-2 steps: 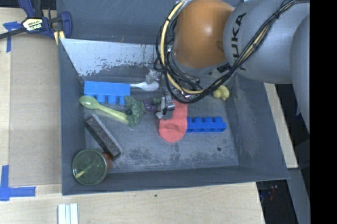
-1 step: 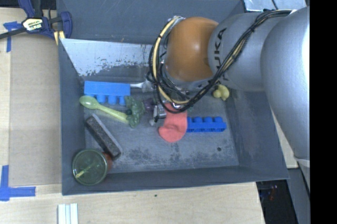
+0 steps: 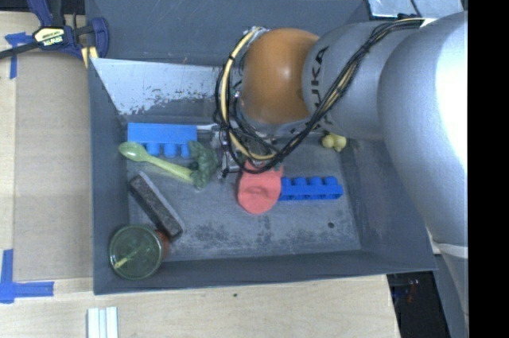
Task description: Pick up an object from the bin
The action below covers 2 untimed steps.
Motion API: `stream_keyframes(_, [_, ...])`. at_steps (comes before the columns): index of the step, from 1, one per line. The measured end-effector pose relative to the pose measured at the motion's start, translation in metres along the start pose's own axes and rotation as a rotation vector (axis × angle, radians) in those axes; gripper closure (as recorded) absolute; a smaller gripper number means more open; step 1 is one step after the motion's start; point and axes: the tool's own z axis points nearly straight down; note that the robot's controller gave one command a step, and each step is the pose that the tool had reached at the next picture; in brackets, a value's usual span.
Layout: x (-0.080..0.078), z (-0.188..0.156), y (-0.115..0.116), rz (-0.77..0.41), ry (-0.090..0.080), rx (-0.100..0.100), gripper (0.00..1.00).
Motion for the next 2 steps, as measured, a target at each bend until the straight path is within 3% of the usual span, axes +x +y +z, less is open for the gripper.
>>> stream_keyframes(1, [0.0,0.0,0.0,0.0,-0.001,0.0,1.0])
stream_keyframes(2, [-0.014,-0.019,-0.004,-0.029,-0.001,0.0,1.0])
